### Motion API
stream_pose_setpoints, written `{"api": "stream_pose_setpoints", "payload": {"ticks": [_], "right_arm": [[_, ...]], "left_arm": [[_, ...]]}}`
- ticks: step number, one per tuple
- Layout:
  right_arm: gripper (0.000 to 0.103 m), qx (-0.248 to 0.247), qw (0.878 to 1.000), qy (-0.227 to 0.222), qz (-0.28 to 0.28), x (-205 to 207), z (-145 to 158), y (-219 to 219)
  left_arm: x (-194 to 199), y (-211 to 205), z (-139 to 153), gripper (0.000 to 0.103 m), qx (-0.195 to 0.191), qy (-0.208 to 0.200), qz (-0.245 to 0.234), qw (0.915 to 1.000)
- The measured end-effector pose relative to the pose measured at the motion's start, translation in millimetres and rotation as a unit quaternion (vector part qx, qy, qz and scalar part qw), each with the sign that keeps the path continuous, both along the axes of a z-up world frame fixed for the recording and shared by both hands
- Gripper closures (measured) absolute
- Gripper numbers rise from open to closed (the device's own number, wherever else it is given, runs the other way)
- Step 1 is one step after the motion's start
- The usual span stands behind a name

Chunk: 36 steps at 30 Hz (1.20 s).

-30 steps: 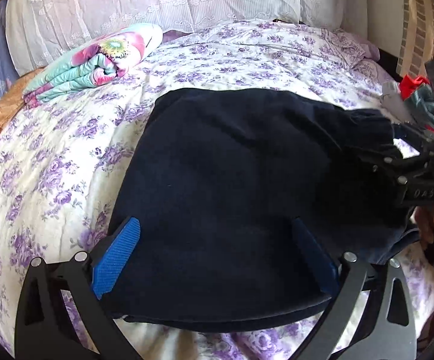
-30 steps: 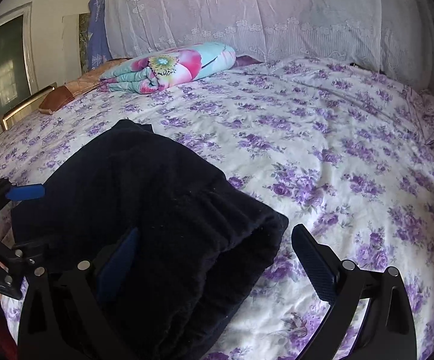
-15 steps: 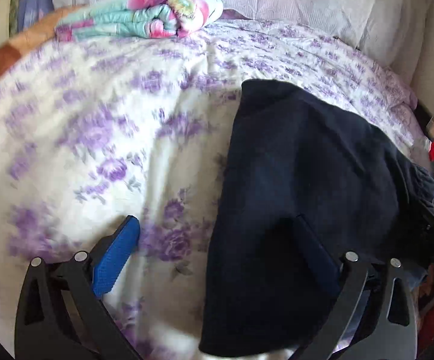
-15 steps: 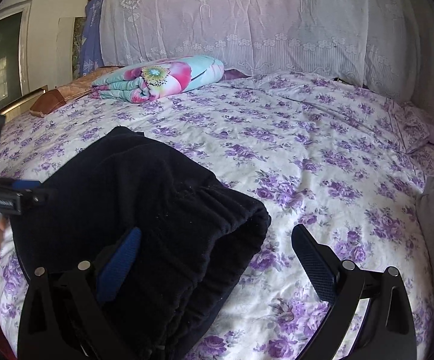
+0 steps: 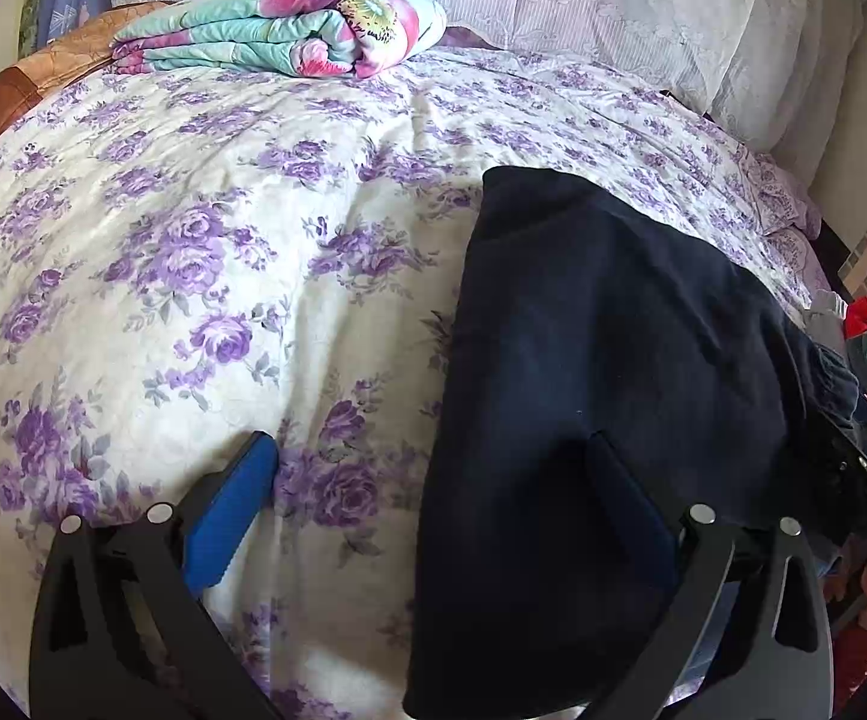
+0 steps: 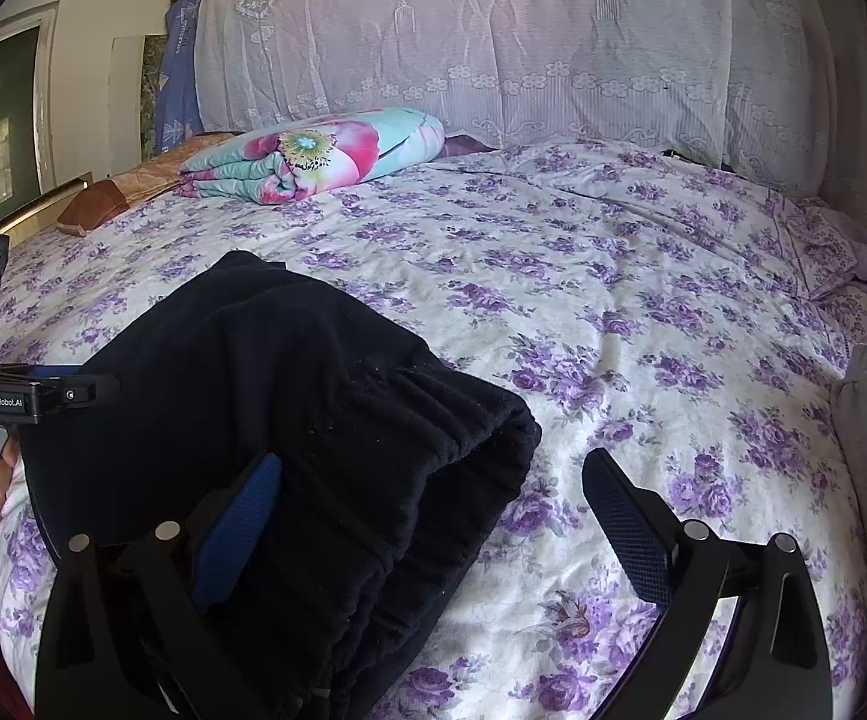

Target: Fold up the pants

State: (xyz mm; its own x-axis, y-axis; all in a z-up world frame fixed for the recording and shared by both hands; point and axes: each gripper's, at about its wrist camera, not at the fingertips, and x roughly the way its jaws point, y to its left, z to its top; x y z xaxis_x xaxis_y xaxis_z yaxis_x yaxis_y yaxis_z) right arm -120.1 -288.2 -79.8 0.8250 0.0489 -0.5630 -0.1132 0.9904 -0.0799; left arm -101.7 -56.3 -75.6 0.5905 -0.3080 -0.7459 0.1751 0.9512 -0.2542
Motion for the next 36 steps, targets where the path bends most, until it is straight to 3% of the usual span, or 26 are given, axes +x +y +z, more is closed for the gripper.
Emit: {"api": "stream_pose_setpoints", "payload": {"ticks": [3,5,6,8,9,15,18,20,24,27,31,33,34,36], "right_arm": [[0.003,0.018,1.0,0.011,-0.001,0.4,-2.1,-4.6],[0.003,0.069,0.997,0.041,0.011,7.0,-6.2,-16.6],[0.003,0.112,0.992,0.061,0.019,10.3,-10.1,-26.0],[0.003,0.236,0.964,0.12,0.036,20.3,-25.8,-51.4],[0.003,0.263,0.956,0.124,0.038,21.4,-29.1,-58.0],[0.003,0.314,0.939,0.121,0.066,14.8,-29.9,-63.0],[0.003,0.397,0.902,0.137,0.095,23.0,-33.4,-74.2],[0.003,0.426,0.883,0.171,0.095,41.4,-34.9,-78.0],[0.003,0.457,0.858,0.213,0.096,71.9,-35.4,-78.2],[0.003,0.455,0.864,0.186,0.104,66.3,-34.0,-76.0],[0.003,0.382,0.909,0.131,0.103,50.5,-29.9,-57.7],[0.014,0.325,0.935,0.117,0.082,45.2,-25.4,-45.2],[0.016,0.313,0.94,0.11,0.078,43.8,-23.9,-43.0],[0.034,0.294,0.949,0.088,0.077,38.6,-15.2,-41.0]], "left_arm": [[-0.5,0.7,-0.2,0.004,0.001,0.001,0.004,1.0],[-2.2,3.3,0.4,0.004,-0.01,0.008,-0.002,0.9999],[-1.9,3.6,1.4,0.004,-0.014,0.018,-0.009,0.9997],[-1.1,5.4,4.5,0.005,-0.035,0.032,-0.033,0.9984],[-2.0,6.7,5.1,0.005,-0.049,0.035,-0.045,0.9971],[-6.3,6.3,1.1,0.005,-0.096,0.049,-0.118,0.9872],[4.5,5.8,-2.2,0.005,-0.139,0.086,-0.159,0.9736],[15.8,-0.5,-4.3,0.005,-0.158,0.113,-0.187,0.9629],[28.8,-7.1,-8.8,0.005,-0.187,0.124,-0.21,0.9516],[26.0,-4.0,-10.8,0.005,-0.204,0.113,-0.224,0.9464],[20.2,-5.5,-9.0,0.007,-0.2,0.098,-0.217,0.9504],[18.1,-10.3,-3.9,0.018,-0.179,0.086,-0.206,0.9583],[17.5,-12.2,-0.8,0.029,-0.165,0.078,-0.198,0.9631],[19.3,-9.2,4.7,0.05,-0.153,0.071,-0.185,0.9682]]}}
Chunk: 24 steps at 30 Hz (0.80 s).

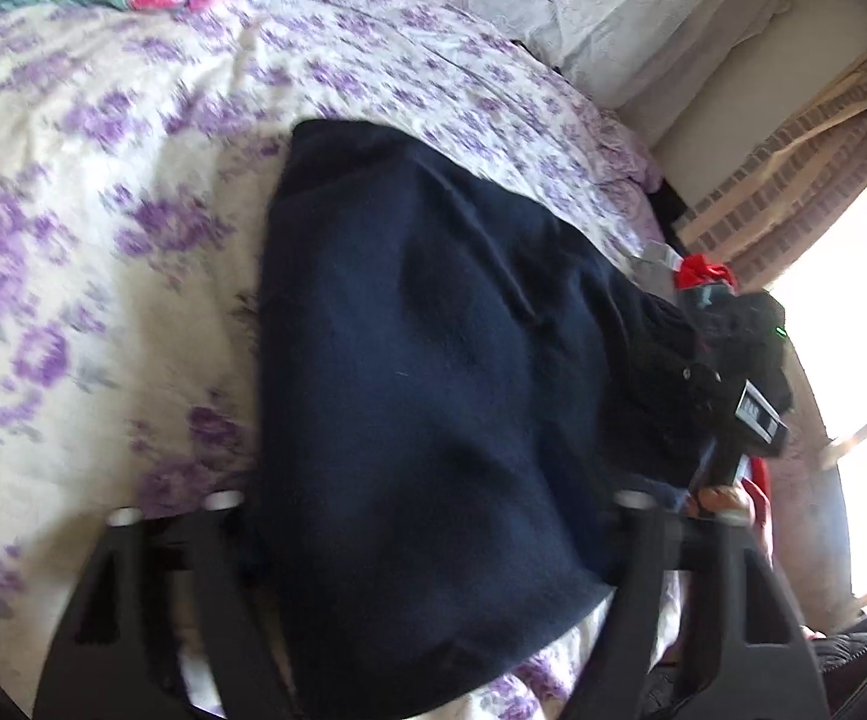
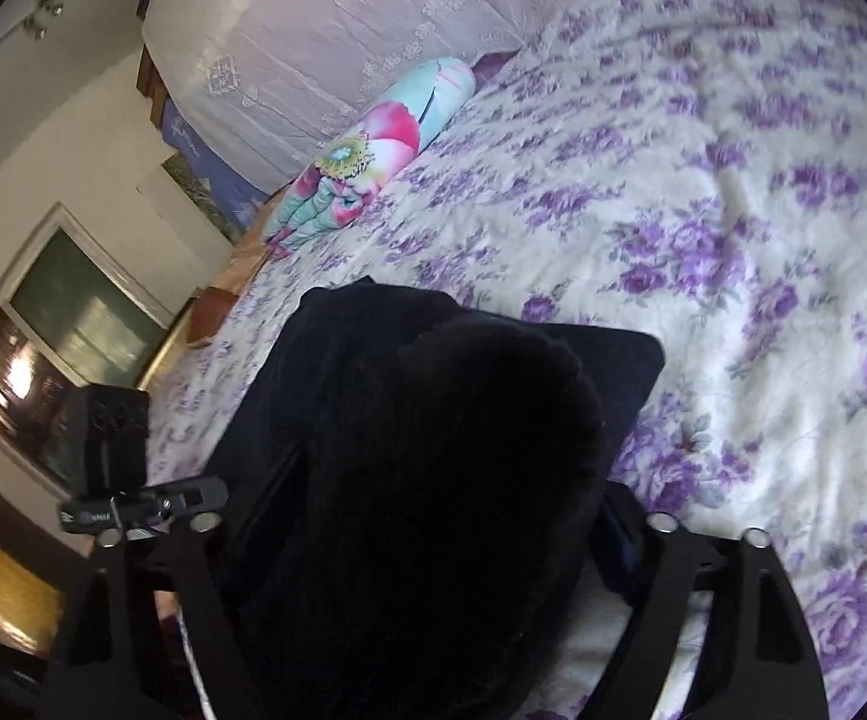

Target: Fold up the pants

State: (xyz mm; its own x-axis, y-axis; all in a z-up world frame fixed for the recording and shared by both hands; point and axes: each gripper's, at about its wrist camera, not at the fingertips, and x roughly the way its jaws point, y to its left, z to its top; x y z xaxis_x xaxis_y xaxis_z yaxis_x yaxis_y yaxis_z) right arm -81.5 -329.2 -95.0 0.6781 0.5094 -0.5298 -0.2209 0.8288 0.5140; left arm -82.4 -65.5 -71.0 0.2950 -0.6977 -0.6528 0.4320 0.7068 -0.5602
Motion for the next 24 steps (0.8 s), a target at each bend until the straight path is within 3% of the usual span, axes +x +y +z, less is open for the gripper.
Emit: {"api": "stream_pose_setpoints", "payload": {"ticks": [1,2,7,13,17,21,24], "right_arm": [[0.036,-0.008,1.0,-0.012,0.002,-2.1,4.6,1.7],[0.038,-0.017,1.0,-0.025,0.006,-4.1,9.7,4.5],[0.041,-0.045,0.997,-0.058,0.026,-13.1,38.4,14.6],[0.041,-0.077,0.992,-0.093,0.024,8.9,82.6,8.3],[0.041,-0.098,0.99,-0.104,0.005,73.6,113.8,-15.7],[0.041,-0.116,0.986,-0.115,-0.023,178.2,141.5,-48.9],[0.041,-0.121,0.985,-0.117,-0.038,256.4,146.4,-71.7]], "left_arm": [[0.9,2.3,2.7,0.062,0.006,-0.003,0.005,1.0],[1.8,6.0,6.5,0.068,0.007,-0.004,0.008,0.9999],[-9.0,5.2,32.0,0.082,0.033,-0.052,-0.003,0.9981],[5.1,-20.8,86.1,0.082,0.065,-0.143,-0.017,0.9874],[68.8,-47.3,114.1,0.082,0.067,-0.161,-0.011,0.9846],[162.4,-81.0,138.7,0.082,0.072,-0.183,0.004,0.9805],[241.3,-109.9,145.8,0.082,0.077,-0.189,0.022,0.9786]]}}
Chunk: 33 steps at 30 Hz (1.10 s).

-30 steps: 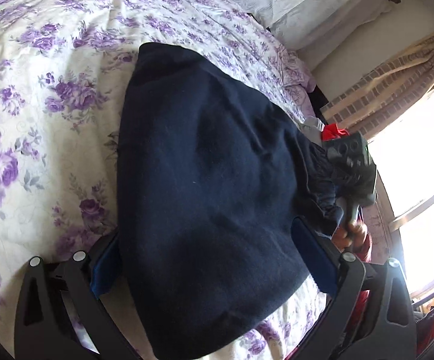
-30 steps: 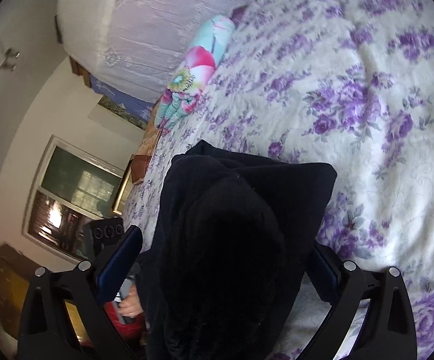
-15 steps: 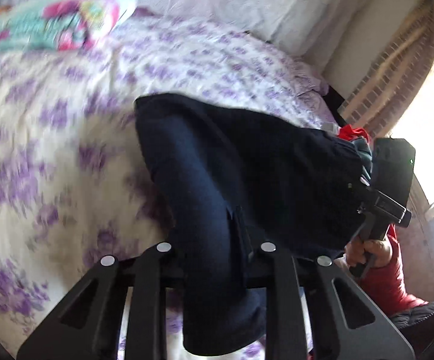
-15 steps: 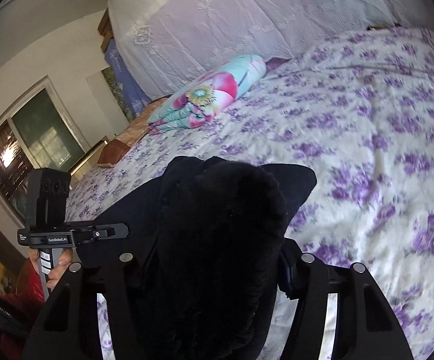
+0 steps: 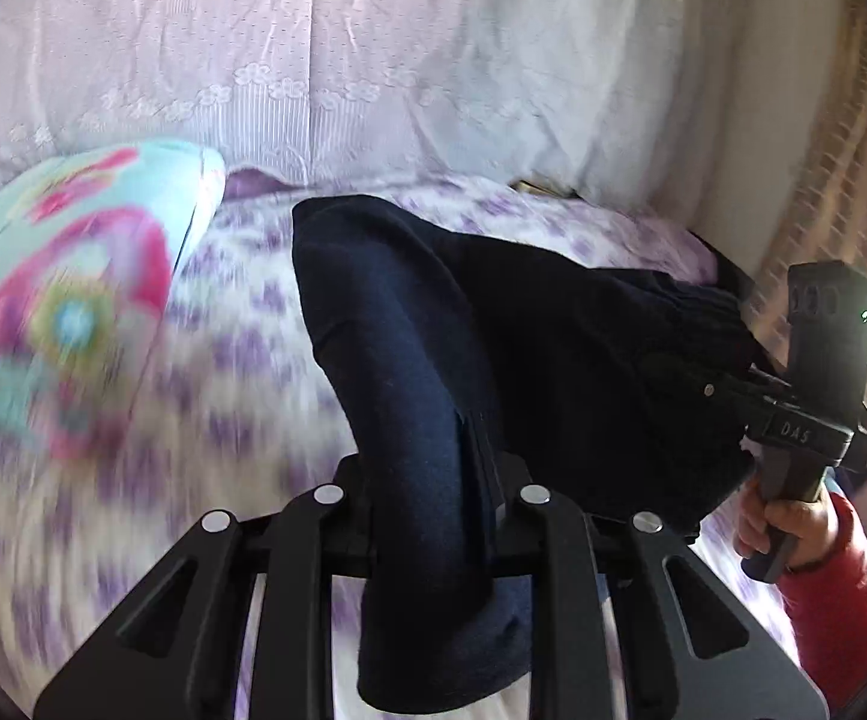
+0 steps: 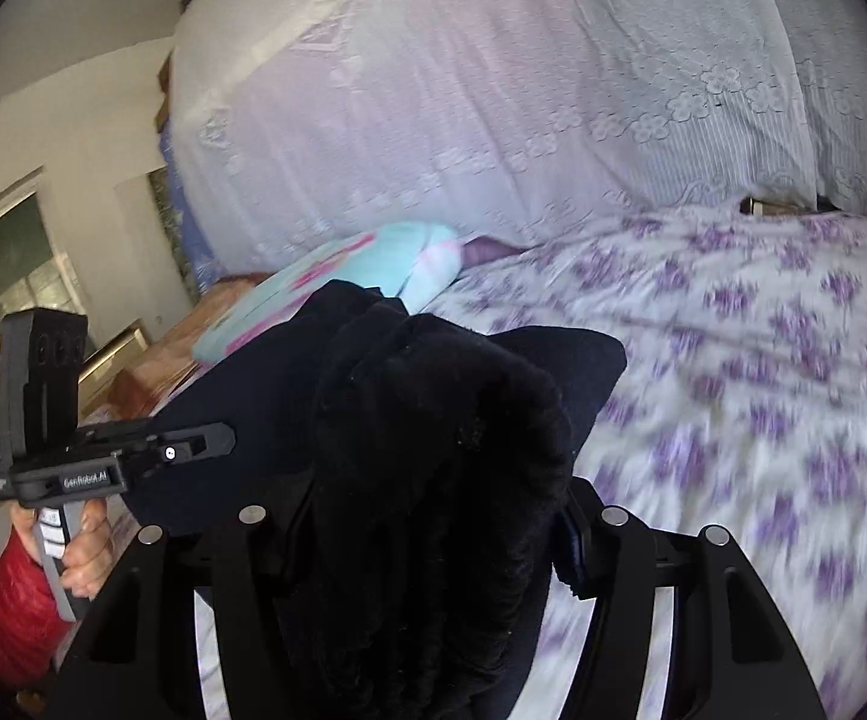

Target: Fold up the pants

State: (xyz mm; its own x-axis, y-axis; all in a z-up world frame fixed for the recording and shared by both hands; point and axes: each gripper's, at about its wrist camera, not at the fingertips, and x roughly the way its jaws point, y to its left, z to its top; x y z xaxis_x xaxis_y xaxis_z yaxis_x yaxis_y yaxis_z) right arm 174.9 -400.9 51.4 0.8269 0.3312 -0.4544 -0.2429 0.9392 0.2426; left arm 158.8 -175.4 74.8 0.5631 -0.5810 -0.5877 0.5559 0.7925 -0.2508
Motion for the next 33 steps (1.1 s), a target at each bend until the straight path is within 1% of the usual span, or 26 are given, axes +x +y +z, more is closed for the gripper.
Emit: {"api": "stream_pose_setpoints", "payload": {"ticks": [3,4,6,7,8,9,10,11,12,13,15,16,17,18,19,20,21,22,23,24,25,27,28,30,32,33], "right_arm": [[0.041,-0.007,1.0,0.005,-0.015,70.4,-9.7,-18.9],[0.041,-0.006,1.0,0.011,-0.019,85.4,-14.3,-21.4],[0.04,0.004,0.999,0.041,-0.025,123.9,-34.5,-34.5],[0.039,0.014,0.996,0.077,-0.035,149.9,-54.9,-46.1],[0.035,0.015,0.993,0.105,-0.053,165.8,-72.6,-54.0],[0.034,0.009,0.986,0.142,-0.09,182.6,-99.0,-65.4],[0.034,0.023,0.983,0.151,-0.101,187.7,-113.1,-74.1],[0.022,0.055,0.983,0.141,-0.106,185.4,-121.6,-84.0],[0.013,0.091,0.982,0.121,-0.114,176.8,-125.2,-93.9],[0.013,0.104,0.981,0.114,-0.117,171.1,-124.8,-97.4],[0.012,0.105,0.98,0.091,-0.145,152.9,-114.4,-101.2],[0.012,0.1,0.98,0.068,-0.157,138.7,-104.4,-100.5],[0.012,0.096,0.98,0.042,-0.167,126.3,-95.2,-99.1],[0.009,0.088,0.98,0.015,-0.178,112.1,-88.0,-95.4],[0.004,0.062,0.977,-0.001,-0.202,98.3,-85.6,-86.8],[0.003,0.027,0.975,0.016,-0.219,97.3,-91.9,-76.9],[0.003,-0.025,0.972,0.077,-0.222,111.9,-109.6,-64.8],[0.003,-0.037,0.97,0.127,-0.206,126.3,-122.2,-61.9],[0.004,-0.016,0.969,0.146,-0.198,127.6,-125.1,-63.7],[0.003,0.008,0.965,0.137,-0.222,117.0,-116.5,-68.1],[0.003,0.021,0.961,0.116,-0.251,100.5,-102.9,-67.8],[0.003,-0.004,0.952,0.056,-0.301,62.1,-76.3,-51.3],[0.003,-0.022,0.953,0.014,-0.302,38.5,-64.4,-33.1],[0.003,-0.054,0.959,-0.029,-0.277,8.3,-59.1,4.3],[0.003,-0.091,0.959,-0.041,-0.265,-4.6,-65.8,33.8],[0.003,-0.106,0.957,-0.046,-0.266,-10.5,-71.1,46.3]], "left_arm": [[65.1,-27.7,-6.7,0.082,0.007,-0.008,0.016,0.9998],[91.3,-38.3,-14.0,0.082,0.008,-0.005,0.023,0.9997],[125.4,-55.4,-33.2,0.082,0.023,0.009,0.029,0.9993],[142.9,-63.1,-50.4,0.08,0.037,0.018,0.036,0.9985],[153.9,-65.2,-66.5,0.07,0.05,0.03,0.046,0.9972],[166.4,-66.8,-89.1,0.063,0.07,0.052,0.068,0.9938],[176.3,-66.7,-110.7,0.051,0.093,0.072,0.095,0.9885],[182.6,-59.2,-132.4,0.035,0.088,0.087,0.116,0.9855],[181.1,-48.4,-136.0,0.029,0.056,0.084,0.126,0.987],[180.1,-34.9,-137.0,0.023,0.027,0.095,0.132,0.9864],[179.8,-21.7,-130.4,0.023,0.015,0.107,0.143,0.9837],[175.5,-14.3,-123.8,0.023,0.024,0.097,0.17,0.9804],[168.7,-11.0,-120.6,0.023,0.032,0.088,0.181,0.979],[162.5,-8.6,-116.1,0.024,0.04,0.078,0.19,0.9778],[159.2,-9.1,-116.2,0.023,0.055,0.074,0.196,0.9762],[158.0,-12.2,-118.0,0.02,0.072,0.074,0.201,0.9742],[156.3,-18.1,-122.4,0.017,0.098,0.071,0.208,0.9707],[155.0,-25.3,-125.4,0.013,0.124,0.063,0.216,0.9663],[149.3,-28.2,-124.5,0.012,0.143,0.045,0.23,0.9616],[143.8,-29.0,-120.6,0.012,0.152,0.039,0.236,0.9591],[131.9,-27.7,-112.1,0.012,0.15,0.041,0.236,0.9592],[101.6,-20.5,-93.9,0.012,0.127,0.027,0.233,0.9639],[80.9,-19.4,-83.7,0.012,0.121,0.005,0.229,0.9659],[43.8,-19.8,-68.7,0.004,0.122,-0.042,0.228,0.9651],[9.1,-21.4,-63.4,0.005,0.118,-0.074,0.229,0.9634],[3.6,-22.7,-63.9,0.005,0.112,-0.074,0.226,0.965]]}}
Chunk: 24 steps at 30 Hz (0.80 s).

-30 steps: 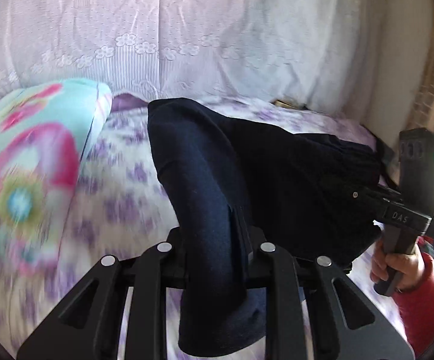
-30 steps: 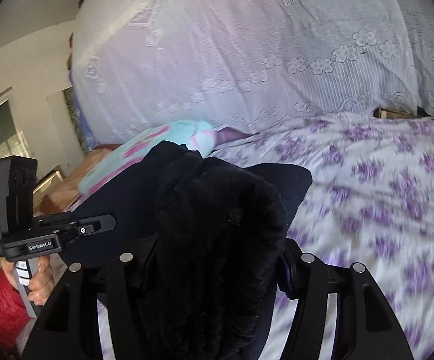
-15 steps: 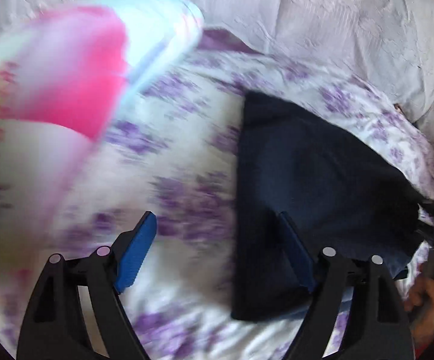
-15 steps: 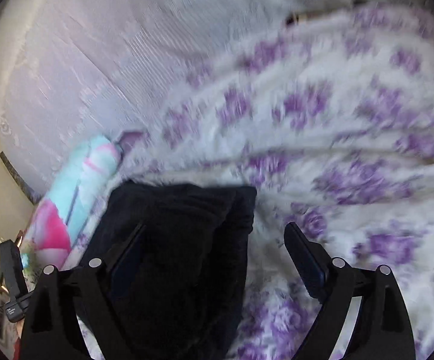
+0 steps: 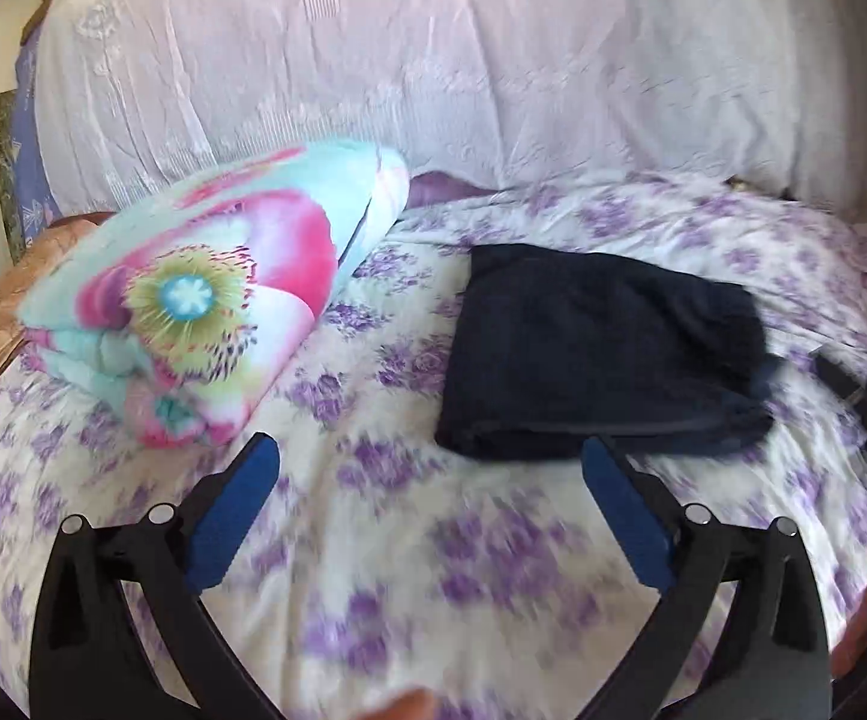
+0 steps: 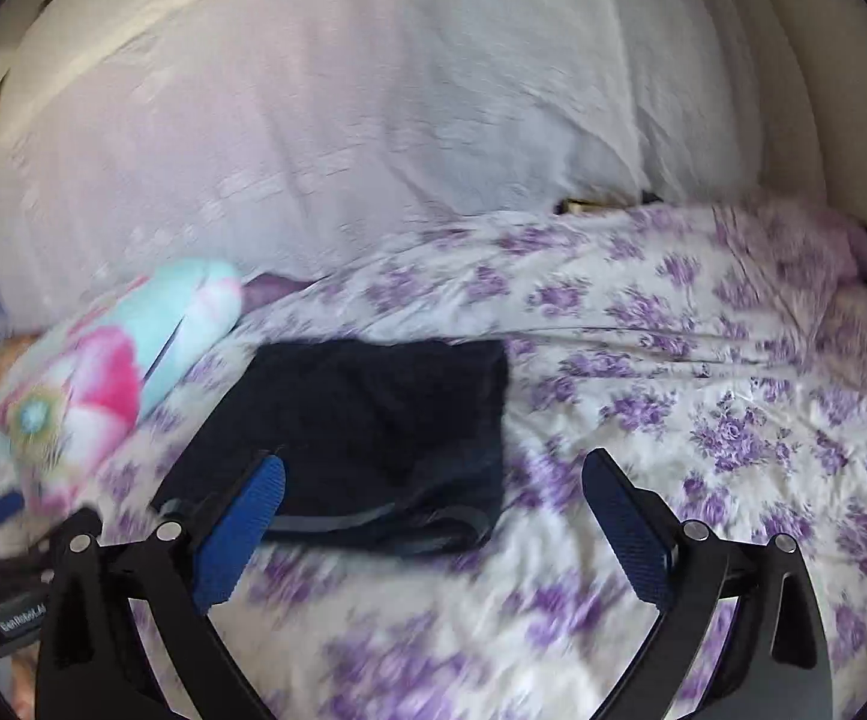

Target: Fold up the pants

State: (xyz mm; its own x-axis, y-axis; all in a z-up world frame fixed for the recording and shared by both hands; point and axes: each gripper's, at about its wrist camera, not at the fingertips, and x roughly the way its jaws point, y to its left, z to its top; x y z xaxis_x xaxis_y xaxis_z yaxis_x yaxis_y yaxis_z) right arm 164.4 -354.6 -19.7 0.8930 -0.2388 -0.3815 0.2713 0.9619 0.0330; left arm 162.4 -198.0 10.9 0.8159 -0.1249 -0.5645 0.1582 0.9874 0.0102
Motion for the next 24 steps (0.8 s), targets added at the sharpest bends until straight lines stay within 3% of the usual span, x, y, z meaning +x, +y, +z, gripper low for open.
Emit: {"api": "stream_pose_setpoints", "payload": {"ticks": [3,6,9,14,20,24], "right_arm": [[0.003,-0.026,0.999,-0.022,-0.01,-14.5,-12.2,17.0],[0.003,-0.016,0.999,-0.031,0.002,-19.2,-7.4,15.3],[0.003,0.027,0.999,0.015,0.012,-4.5,-16.7,6.1],[0.003,0.07,0.993,0.094,0.02,17.3,-39.1,3.9],[0.003,0.085,0.993,0.084,0.016,13.2,-40.5,-0.1],[0.003,0.064,0.995,0.077,0.022,10.9,-36.3,6.9]], "left_arm": [[-22.4,-1.0,-15.4,0.005,-0.025,0.013,-0.013,0.9995],[-34.5,2.0,-28.9,0.005,-0.015,-0.011,0.007,0.9998],[-29.9,-6.6,-32.0,0.005,0.024,-0.015,-0.014,0.9995],[-10.2,-16.4,-45.2,0.005,0.027,0.027,-0.032,0.9988],[-0.3,-4.0,-47.1,0.005,-0.016,0.04,-0.013,0.999],[-4.2,-4.0,-45.1,0.005,-0.015,0.029,-0.01,0.9994]]}}
